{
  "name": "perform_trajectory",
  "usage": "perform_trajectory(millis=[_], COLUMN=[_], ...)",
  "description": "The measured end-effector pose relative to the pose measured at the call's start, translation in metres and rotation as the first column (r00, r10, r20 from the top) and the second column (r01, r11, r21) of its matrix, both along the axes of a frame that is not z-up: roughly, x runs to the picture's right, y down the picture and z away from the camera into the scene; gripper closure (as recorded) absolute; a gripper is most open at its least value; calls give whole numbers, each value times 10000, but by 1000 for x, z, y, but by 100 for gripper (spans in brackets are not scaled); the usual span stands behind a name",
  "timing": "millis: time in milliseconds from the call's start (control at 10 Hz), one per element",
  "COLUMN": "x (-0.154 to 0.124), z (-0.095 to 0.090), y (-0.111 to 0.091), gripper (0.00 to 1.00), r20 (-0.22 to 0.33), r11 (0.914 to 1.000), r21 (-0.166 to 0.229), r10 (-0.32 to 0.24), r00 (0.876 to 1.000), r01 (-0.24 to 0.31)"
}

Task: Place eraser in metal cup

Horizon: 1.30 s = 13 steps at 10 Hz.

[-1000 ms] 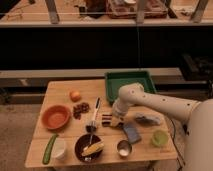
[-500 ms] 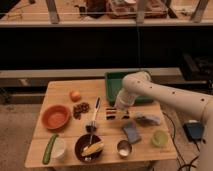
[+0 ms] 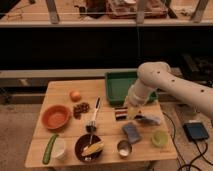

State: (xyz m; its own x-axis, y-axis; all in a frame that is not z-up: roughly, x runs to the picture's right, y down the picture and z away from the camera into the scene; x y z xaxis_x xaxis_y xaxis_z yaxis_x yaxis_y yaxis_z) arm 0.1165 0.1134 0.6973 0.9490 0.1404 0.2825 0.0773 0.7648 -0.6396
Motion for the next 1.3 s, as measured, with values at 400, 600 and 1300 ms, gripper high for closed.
perform_trajectory(millis=[400, 600, 1300], x=[-1, -3, -34], z=[-24, -23, -65], y=[39, 39, 77], gripper=[100, 100, 100], r20=[561, 616, 1136], r11=[9990, 9990, 9958], r21=[-180, -196, -82], r10=[-409, -400, -892], r00=[9976, 9973, 9895], r01=[419, 413, 907])
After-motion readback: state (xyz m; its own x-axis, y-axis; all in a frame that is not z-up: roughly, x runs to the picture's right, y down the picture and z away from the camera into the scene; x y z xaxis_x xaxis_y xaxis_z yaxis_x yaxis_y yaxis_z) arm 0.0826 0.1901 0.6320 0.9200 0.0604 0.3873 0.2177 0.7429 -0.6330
